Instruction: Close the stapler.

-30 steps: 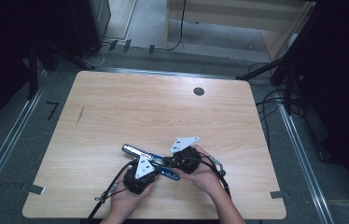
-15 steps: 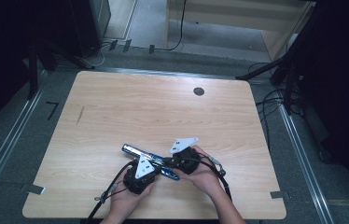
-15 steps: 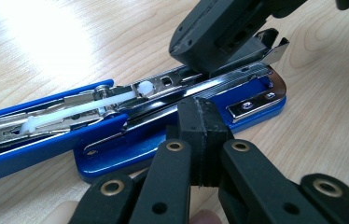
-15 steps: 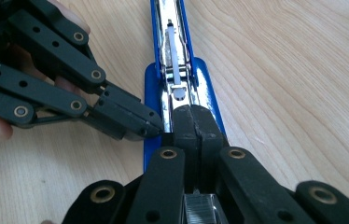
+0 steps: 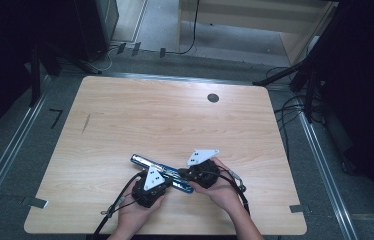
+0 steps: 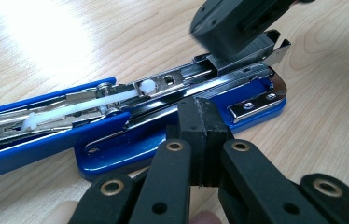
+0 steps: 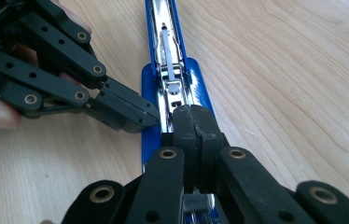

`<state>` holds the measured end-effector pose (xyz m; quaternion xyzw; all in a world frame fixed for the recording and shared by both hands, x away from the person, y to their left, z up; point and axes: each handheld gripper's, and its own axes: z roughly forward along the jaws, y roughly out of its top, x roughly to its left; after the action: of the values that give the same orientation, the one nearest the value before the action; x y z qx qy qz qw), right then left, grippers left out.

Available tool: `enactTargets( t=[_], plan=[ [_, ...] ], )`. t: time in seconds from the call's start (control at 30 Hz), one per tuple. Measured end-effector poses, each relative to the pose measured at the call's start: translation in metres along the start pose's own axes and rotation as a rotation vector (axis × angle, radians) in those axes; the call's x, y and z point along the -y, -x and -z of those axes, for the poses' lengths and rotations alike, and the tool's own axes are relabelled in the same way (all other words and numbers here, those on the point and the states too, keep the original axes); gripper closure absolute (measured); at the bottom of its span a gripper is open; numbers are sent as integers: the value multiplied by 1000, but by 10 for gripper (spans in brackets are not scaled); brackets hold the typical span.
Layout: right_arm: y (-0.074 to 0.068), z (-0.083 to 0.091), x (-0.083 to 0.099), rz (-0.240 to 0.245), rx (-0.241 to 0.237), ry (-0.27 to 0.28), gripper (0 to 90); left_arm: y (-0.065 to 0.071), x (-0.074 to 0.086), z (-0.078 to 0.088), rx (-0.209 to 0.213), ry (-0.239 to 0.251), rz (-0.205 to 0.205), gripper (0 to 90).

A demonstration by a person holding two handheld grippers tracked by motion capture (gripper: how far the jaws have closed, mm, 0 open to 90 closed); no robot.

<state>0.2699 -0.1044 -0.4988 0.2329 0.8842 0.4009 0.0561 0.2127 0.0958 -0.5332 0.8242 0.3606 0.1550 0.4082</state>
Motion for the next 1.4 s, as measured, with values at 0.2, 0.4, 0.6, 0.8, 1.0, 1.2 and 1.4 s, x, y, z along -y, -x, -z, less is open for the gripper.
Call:
enactTargets(
  t=[0.2, 0.4, 0.6, 0.8, 1.0, 1.2, 1.4],
  plan=[
    [2, 11, 11, -22, -1, 1, 900, 0, 0, 0, 4, 1, 3, 900],
    [2, 15, 14, -27, 0, -1, 900, 0, 0, 0, 3, 0, 1, 900],
    [5, 24, 15, -50, 7, 28, 875, 0, 0, 0, 4, 1, 3, 900],
    [7, 26, 20, -61, 1, 22, 862, -1, 0, 0, 3, 0, 2, 900],
    [7, 23, 23, -65, 1, 19, 858, -1, 0, 0, 4, 0, 2, 900],
    [5, 17, 18, -64, 2, 23, 857, -1, 0, 0, 5, 0, 4, 900],
    [2, 13, 17, -56, 12, 29, 717, -1, 0, 0, 4, 1, 2, 900]
  ],
)
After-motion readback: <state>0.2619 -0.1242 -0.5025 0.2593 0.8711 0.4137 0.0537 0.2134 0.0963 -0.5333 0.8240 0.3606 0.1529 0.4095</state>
